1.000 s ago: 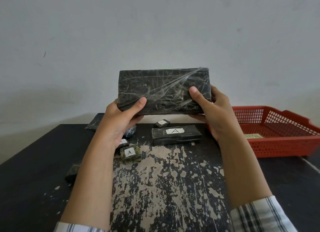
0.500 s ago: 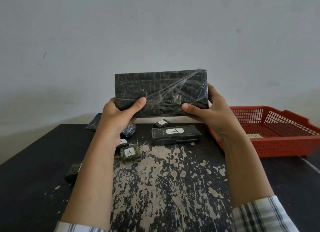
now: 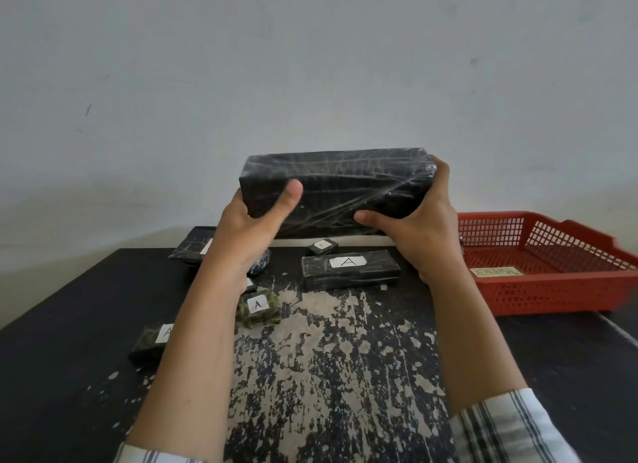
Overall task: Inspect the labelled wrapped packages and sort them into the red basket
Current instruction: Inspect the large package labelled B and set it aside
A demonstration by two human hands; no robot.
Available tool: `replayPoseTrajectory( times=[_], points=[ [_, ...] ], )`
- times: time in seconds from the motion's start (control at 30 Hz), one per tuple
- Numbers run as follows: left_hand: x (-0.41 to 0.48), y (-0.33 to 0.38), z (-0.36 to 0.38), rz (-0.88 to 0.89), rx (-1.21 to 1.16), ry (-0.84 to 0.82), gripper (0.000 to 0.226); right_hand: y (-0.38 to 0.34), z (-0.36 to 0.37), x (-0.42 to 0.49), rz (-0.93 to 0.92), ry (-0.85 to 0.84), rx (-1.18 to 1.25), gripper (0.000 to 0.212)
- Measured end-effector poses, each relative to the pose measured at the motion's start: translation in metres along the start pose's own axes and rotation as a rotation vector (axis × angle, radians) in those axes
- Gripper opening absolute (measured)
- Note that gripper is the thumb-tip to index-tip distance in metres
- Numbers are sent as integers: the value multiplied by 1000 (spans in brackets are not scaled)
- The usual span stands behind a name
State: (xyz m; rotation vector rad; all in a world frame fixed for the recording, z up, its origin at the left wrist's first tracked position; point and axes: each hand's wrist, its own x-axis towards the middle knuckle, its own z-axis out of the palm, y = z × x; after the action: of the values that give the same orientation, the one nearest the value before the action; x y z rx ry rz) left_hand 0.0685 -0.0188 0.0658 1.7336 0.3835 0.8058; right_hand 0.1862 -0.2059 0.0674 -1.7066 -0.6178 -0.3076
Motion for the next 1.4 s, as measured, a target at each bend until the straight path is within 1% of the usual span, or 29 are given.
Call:
replayPoseTrajectory(
  times=[0.07,0.13,0.17,0.2,0.27,0.3,0.37,0.43,0.47,0.53,0.6,0.67,0.83,0.9,1.03,1.1,1.2,1.27,1.4],
  points=[
    [0,3,-3,-73,-42,14,98,-2,2,-3,-22,14,-36,108],
    [0,4,-4,-127,-117,51,100,-3,2,-3,-39,7,-54,109],
    [0,4,-4,-128,-164,75,93,-4,2,-3,-42,-17,-52,110],
    [0,3,-3,-113,-201,98,80,-6,2,-2,-38,-52,-34,112],
    [2,1,-3,-72,-239,136,57,-10,1,-1,-8,-114,27,123],
    [2,0,-2,-54,-247,146,54,-10,2,-1,12,-119,58,130],
    [2,2,-2,-20,-260,157,62,-13,1,-1,70,-94,122,138],
    [2,3,-2,32,-254,160,71,-15,1,0,114,-73,193,140],
    [2,2,-2,61,-246,153,72,-14,0,0,125,-65,221,137],
    [3,1,-3,106,-237,128,72,-12,1,1,129,-38,249,125],
    [3,1,-3,130,-233,96,68,-11,4,0,117,3,216,113],
    [3,1,-4,140,-230,53,66,-12,7,-2,97,36,157,107],
    [0,6,-6,123,-230,23,73,-17,7,-4,60,97,69,94],
    [-1,7,-4,104,-233,42,76,-18,7,-5,47,93,55,92],
    [2,1,-3,115,-206,150,78,-19,10,-7,16,65,56,90],
    [5,-2,-4,116,-191,170,78,-20,12,-9,22,72,64,88],
    [6,-3,-2,133,-161,168,79,-18,15,-9,43,107,81,88],
    [5,-3,0,148,-146,159,80,-16,15,-8,45,134,59,84],
    [5,-1,-2,144,-172,87,83,-9,15,-2,68,175,100,84]
  ],
)
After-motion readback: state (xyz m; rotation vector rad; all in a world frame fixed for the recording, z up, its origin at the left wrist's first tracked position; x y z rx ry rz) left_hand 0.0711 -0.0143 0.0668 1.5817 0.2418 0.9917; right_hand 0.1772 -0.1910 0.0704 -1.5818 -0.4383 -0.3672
